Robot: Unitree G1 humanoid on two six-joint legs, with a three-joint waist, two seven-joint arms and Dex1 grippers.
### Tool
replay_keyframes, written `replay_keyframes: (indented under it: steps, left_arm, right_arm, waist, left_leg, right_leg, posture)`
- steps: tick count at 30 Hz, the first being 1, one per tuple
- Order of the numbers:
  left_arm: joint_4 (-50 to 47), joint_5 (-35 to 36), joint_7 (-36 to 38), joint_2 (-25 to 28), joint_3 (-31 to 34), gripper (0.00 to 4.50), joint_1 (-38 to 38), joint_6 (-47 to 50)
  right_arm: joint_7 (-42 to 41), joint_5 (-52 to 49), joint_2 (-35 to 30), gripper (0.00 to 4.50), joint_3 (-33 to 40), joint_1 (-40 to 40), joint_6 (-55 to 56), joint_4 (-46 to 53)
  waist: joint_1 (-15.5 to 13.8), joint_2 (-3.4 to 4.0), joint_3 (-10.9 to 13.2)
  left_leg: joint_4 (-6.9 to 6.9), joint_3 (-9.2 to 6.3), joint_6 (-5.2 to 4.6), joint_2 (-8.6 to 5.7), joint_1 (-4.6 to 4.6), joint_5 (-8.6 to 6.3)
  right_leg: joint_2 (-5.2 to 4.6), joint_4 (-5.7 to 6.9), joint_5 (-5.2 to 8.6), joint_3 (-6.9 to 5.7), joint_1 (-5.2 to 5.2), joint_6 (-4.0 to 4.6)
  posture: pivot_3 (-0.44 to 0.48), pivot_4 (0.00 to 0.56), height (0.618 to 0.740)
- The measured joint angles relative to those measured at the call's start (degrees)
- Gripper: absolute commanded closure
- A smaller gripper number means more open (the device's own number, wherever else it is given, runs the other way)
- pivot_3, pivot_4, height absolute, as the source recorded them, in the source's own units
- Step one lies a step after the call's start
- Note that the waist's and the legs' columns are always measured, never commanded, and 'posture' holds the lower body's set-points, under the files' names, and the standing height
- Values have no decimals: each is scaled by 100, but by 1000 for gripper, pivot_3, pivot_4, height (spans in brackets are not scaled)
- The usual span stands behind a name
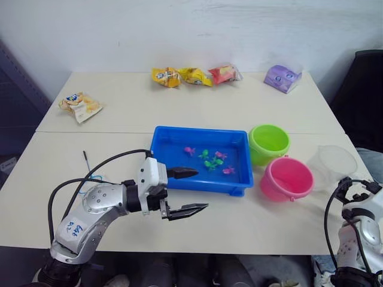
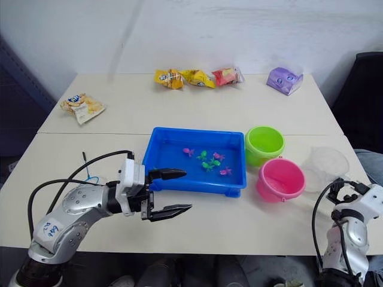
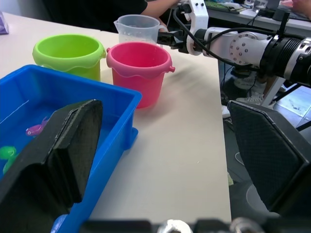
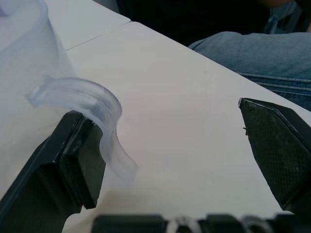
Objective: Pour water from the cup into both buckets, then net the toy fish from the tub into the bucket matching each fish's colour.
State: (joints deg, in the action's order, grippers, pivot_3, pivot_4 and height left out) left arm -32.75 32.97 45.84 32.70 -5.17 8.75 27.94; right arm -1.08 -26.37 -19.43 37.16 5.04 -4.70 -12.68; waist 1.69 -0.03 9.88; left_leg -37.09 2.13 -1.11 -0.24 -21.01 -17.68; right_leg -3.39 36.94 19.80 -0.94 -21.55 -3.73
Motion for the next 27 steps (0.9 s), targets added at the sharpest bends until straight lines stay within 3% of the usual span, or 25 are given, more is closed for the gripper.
replay_keyframes:
  steps: [2,8,9,14,22,27]
  left_arm:
    - [0,-26,3,4,0,0,-1,-11]
    - [2,-97,34,48,-1,0,19,-32]
    - [8,-116,53,48,-1,0,45,-43]
    - [196,-206,120,-3,-27,0,221,-154]
    - [590,-400,219,-194,-113,0,364,-481]
    - [987,-364,507,-320,-157,0,529,-535]
  right_arm:
    - [-154,-142,-30,1185,93,108,16,-179]
    - [-368,-400,-64,4146,176,292,15,-457]
    - [-392,-469,-64,4453,194,317,21,-441]
    - [-364,-646,-66,4453,258,287,-80,-218]
    - [-45,-987,-131,4453,382,51,-689,1151]
    - [-286,-709,-1032,4453,362,-585,-1039,2281]
  waist:
    - [-5,0,0]
    - [-9,0,0]
    - [-12,0,0]
    - [-15,7,5]
    - [-15,11,8]
    - [-29,22,15]
  left_leg:
    - [0,0,-1,0,0,0]
    - [-1,-1,0,0,-4,1]
    - [-1,-1,0,0,-3,1]
    - [0,-1,1,0,-6,2]
    - [2,-1,0,0,-8,2]
    - [1,-1,0,-2,-12,2]
  right_leg:
    - [0,0,0,0,0,0]
    - [-1,-3,-1,0,0,-2]
    - [-1,-3,-1,0,0,-2]
    - [-1,-7,-2,0,0,-3]
    - [-1,-5,-2,-1,-3,-4]
    - [-1,-12,-1,-1,-3,-12]
  posture:
    - [0,150,740]
    - [0,150,740]
    - [0,150,740]
    - [0,150,740]
    - [0,150,740]
    - [0,150,740]
